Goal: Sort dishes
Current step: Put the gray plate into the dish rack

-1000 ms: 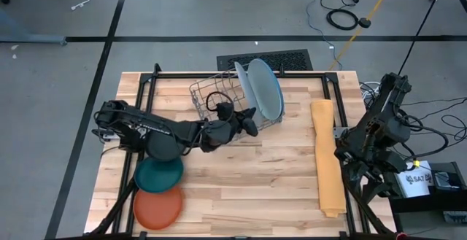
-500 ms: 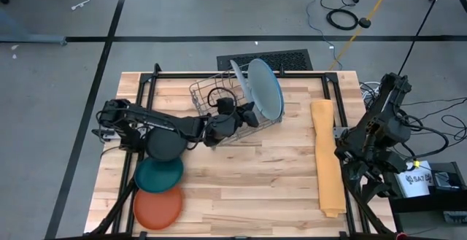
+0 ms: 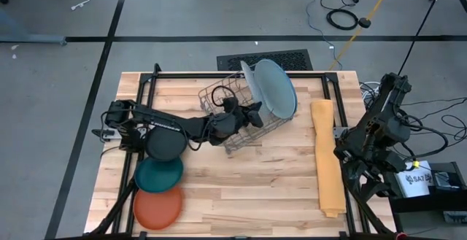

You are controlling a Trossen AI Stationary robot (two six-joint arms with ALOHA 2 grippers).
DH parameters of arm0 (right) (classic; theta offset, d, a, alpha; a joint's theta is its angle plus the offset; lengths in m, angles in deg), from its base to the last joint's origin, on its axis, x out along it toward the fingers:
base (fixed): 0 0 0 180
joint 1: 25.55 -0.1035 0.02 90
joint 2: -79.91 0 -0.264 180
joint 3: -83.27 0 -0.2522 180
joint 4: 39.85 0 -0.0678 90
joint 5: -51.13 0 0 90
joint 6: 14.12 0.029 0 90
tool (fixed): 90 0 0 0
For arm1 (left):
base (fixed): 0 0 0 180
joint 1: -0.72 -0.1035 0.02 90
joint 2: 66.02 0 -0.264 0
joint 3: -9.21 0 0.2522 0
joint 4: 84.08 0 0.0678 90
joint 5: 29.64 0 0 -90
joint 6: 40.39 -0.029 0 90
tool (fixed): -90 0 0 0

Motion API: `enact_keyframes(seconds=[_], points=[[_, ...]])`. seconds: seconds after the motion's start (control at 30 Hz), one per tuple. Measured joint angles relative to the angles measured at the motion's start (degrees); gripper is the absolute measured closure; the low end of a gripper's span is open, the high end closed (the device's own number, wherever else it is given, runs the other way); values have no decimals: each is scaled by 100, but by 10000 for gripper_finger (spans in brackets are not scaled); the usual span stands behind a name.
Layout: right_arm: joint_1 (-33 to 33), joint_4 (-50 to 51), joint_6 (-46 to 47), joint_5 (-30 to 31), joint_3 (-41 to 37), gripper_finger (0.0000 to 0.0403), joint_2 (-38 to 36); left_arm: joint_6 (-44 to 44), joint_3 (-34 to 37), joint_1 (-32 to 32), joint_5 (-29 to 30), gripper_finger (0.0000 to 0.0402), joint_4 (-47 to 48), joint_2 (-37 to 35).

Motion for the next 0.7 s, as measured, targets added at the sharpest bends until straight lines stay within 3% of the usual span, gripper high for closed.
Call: enact_keyframes(seconds=[0.47,0.7], points=[[0,-12,-36,83,0,218,-2,506,-7,-11,114,401,-113,334],[0,-7,-31,136,0,218,-2,519,-5,-40,136,401,-850,677]])
